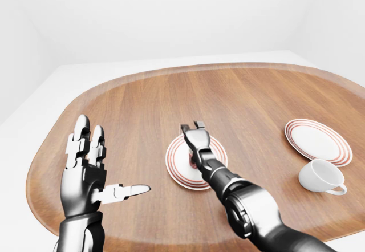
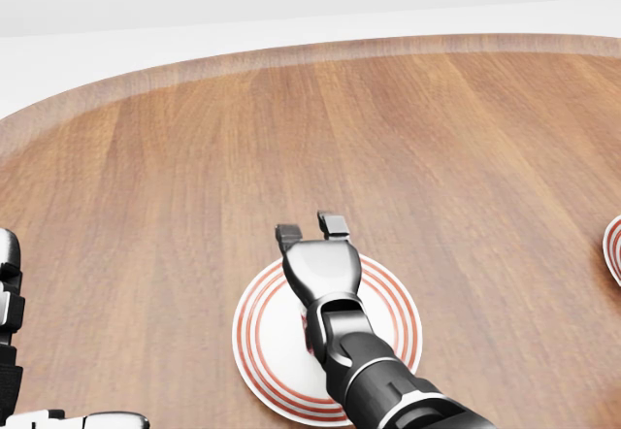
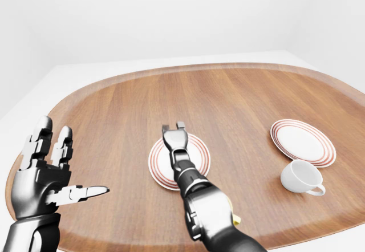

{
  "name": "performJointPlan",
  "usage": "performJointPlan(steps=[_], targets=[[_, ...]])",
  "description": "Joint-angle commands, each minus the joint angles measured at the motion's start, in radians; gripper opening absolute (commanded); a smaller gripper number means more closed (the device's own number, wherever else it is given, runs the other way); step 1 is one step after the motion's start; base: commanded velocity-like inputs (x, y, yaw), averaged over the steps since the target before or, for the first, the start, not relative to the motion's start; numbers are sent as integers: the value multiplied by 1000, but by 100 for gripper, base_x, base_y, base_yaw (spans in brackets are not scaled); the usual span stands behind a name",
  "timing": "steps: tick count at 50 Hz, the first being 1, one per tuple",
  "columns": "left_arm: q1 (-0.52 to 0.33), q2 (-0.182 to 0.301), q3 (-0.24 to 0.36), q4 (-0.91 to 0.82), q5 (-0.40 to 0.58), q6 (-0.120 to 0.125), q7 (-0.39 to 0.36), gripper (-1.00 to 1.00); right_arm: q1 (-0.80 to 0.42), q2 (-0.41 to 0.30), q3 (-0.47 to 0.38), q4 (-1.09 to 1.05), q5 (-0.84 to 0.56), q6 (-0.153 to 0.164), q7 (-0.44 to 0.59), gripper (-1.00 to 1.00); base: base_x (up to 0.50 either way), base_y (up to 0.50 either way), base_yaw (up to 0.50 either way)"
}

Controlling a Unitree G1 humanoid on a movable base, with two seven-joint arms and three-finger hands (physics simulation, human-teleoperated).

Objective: Put the red mug on the left plate.

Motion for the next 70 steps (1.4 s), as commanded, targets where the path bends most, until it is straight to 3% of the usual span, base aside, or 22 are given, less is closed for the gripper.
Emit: performJointPlan(steps=[1,21,25,29,39,47,50,54,58,59,62,64,70], targets=[[-3,1,-1,3,1,1,1,100,5,-4,3,2,21,0,-15,100,0,0,0],[-2,2,3,5,-2,-2,-3,100,5,3,4,1,34,0,8,100,0,0,0],[0,0,7,1,-5,-1,-5,100,-32,7,-15,-5,119,0,67,100,0,0,0],[-1,-1,8,0,-5,2,-5,100,-67,9,8,-10,183,0,73,100,0,0,0],[8,-6,12,-11,-9,0,-9,100,-186,5,65,-54,376,0,216,100,0,0,0],[9,-8,10,-12,-7,-1,-10,100,-231,-36,117,-101,503,0,204,100,0,0,0],[15,-10,4,-17,-6,-2,-10,100,-124,-95,152,-448,545,0,283,100,0,0,0],[14,-9,-1,-12,-2,-3,-6,100,204,-132,219,-1166,403,0,501,100,0,0,0],[18,-8,-5,-15,-2,-5,-5,100,446,-123,226,-1633,270,0,608,100,0,0,0],[18,-8,-5,-15,-2,-4,-4,100,574,-113,229,-1854,229,0,618,100,0,0,0],[20,-8,-14,-13,4,-8,-1,100,785,-90,236,-2149,246,0,576,100,0,0,0],[19,-6,-17,-11,5,-9,0,100,880,-85,247,-2238,266,0,531,100,0,0,0],[19,-2,-15,-11,-2,-7,2,100,1204,-101,259,-2438,485,0,278,100,0,0,0]])
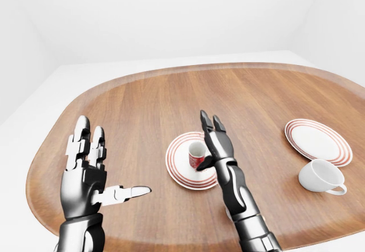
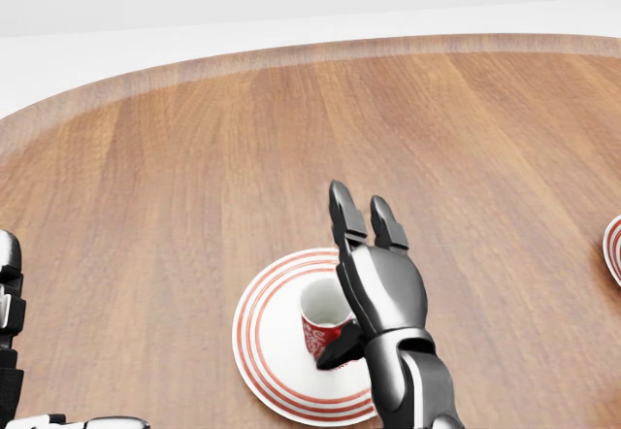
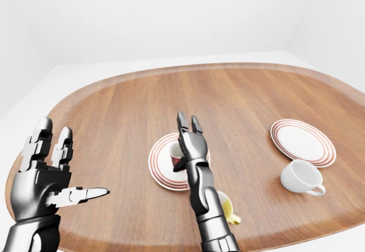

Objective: Put the red mug on the left plate.

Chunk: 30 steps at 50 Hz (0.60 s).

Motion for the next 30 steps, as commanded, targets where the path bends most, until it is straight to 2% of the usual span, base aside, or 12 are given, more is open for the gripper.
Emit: performJointPlan(steps=[1,6,9,13,16,17,21,22,24,27,28,30], targets=[[1,4,-4,1,-3,0,4,100,598,-20,35,-1223,187,0,-198,100,0,0,0],[0,4,-10,7,2,-4,6,100,776,-36,37,-1235,322,0,-384,100,0,0,0],[2,5,-11,5,0,-4,6,100,886,15,-46,-1234,447,0,-443,100,0,0,0],[0,5,-13,9,1,-4,7,100,965,94,-145,-1235,535,0,-447,100,0,0,0],[3,6,-18,8,4,-8,8,100,986,135,-175,-1235,552,-9,-415,100,0,0,0],[2,7,-18,8,4,-7,8,100,998,149,-189,-1235,565,-35,-420,100,0,0,0],[-2,8,-15,11,2,-5,10,100,1014,186,-195,-1235,544,-69,-425,100,0,0,0],[0,8,-17,10,2,-7,9,100,1024,190,-200,-1235,560,-95,-433,100,0,0,0],[-1,8,-18,11,4,-7,10,100,1027,194,-201,-1235,558,-94,-424,100,0,0,0],[-5,10,-21,18,7,-6,13,100,1047,201,-213,-1235,587,-130,-446,100,0,0,0],[-5,10,-22,18,7,-7,13,100,1050,201,-216,-1235,593,-133,-447,100,0,0,0],[-2,11,-26,18,9,-10,13,100,1015,197,-205,-1235,551,-86,-426,100,0,0,0]])
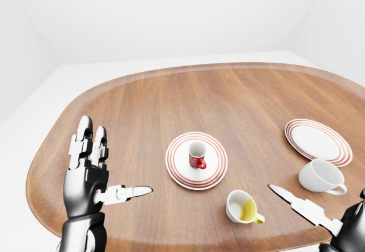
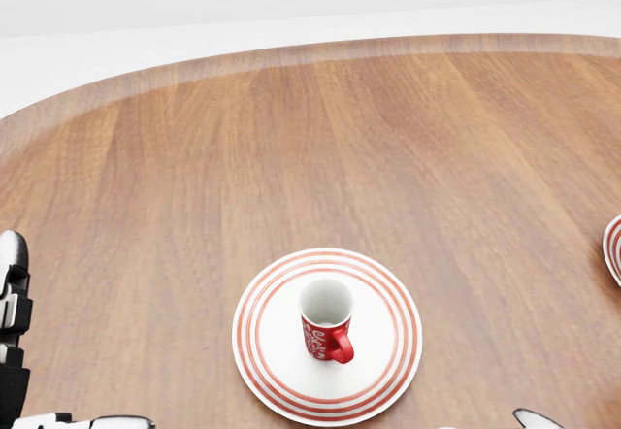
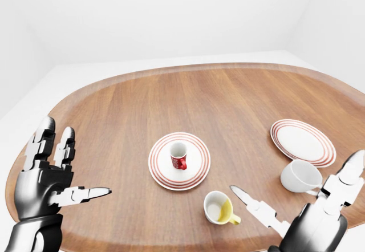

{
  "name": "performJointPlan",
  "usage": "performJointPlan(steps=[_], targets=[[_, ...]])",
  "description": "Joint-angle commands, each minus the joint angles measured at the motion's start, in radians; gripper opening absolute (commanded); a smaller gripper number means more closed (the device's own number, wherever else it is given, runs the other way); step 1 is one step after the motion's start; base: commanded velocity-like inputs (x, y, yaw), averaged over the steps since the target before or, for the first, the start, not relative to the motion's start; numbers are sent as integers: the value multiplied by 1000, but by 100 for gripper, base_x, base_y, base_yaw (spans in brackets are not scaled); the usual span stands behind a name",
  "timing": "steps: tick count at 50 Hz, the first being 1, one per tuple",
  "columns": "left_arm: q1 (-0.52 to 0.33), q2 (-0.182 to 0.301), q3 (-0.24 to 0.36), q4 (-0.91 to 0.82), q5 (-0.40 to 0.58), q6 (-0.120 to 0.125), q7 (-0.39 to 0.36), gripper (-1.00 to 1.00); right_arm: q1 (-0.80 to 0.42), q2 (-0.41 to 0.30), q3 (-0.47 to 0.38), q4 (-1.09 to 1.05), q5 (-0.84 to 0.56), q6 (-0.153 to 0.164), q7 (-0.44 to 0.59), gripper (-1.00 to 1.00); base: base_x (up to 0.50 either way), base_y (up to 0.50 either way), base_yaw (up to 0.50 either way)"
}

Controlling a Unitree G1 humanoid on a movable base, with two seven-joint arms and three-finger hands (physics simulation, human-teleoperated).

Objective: Put the red mug on the left plate.

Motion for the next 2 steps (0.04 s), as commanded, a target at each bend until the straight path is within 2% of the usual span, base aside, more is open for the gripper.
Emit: performJointPlan(steps=[1,2], targets=[[-1,4,-11,6,6,-4,5,100,48,50,-34,-89,13,8,-9,100,0,0,0],[-2,4,-12,7,6,-3,6,100,32,55,-34,-89,-6,22,4,100,0,0,0]])
